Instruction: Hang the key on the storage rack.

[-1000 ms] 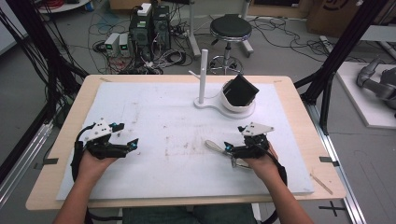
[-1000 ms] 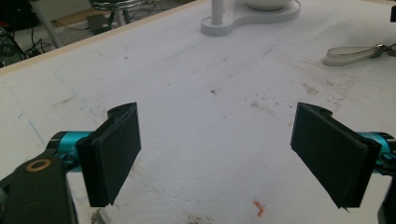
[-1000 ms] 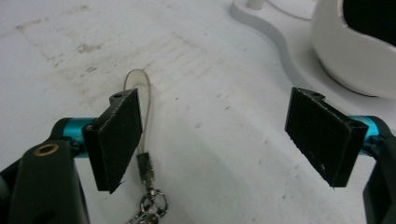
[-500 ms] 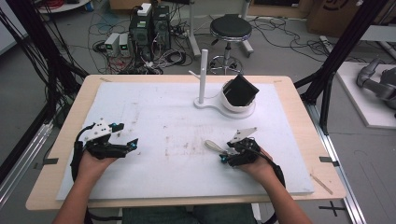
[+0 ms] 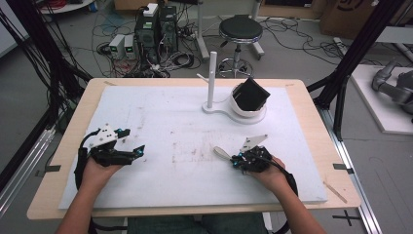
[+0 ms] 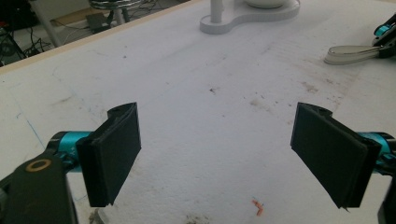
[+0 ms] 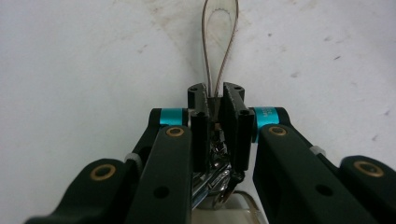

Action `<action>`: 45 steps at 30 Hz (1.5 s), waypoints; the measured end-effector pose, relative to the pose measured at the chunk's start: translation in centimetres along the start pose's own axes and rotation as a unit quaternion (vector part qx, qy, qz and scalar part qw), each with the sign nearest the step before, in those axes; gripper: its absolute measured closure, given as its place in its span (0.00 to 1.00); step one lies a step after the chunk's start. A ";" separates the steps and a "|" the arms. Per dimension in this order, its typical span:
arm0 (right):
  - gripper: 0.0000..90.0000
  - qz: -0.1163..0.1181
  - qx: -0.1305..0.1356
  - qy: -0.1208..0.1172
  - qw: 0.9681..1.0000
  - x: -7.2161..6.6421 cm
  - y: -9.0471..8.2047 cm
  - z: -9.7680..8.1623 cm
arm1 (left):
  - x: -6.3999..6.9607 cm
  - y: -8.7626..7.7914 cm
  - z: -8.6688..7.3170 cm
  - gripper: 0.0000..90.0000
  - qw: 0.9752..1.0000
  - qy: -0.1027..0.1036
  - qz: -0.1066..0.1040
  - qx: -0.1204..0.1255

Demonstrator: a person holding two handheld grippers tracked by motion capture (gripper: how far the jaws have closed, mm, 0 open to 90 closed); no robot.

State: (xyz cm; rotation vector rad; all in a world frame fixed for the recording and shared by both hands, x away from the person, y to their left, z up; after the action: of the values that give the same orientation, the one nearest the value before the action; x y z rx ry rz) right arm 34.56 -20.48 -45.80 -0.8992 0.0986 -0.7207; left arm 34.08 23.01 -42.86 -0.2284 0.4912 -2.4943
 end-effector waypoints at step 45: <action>0.92 -0.142 0.168 0.043 0.975 8.1 -5.3 14.9 | -0.2 -0.3 0.2 0.18 1.000 -0.004 0.003 0.007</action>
State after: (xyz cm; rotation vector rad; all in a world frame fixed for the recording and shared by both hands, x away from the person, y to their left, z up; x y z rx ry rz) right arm 43.46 -17.42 -30.69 -0.5626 -0.0766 -1.0094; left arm 34.13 23.33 -42.59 -0.2300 0.4698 -2.4886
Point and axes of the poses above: each handheld gripper's, and its own axes: y roughly forward along the jaws, z roughly out of its top, x roughly to its right, the point moved 3 cm from there along y, roughly forward along the jaws, and after that the axes turned 12 degrees about -z, right-handed, at the moved point
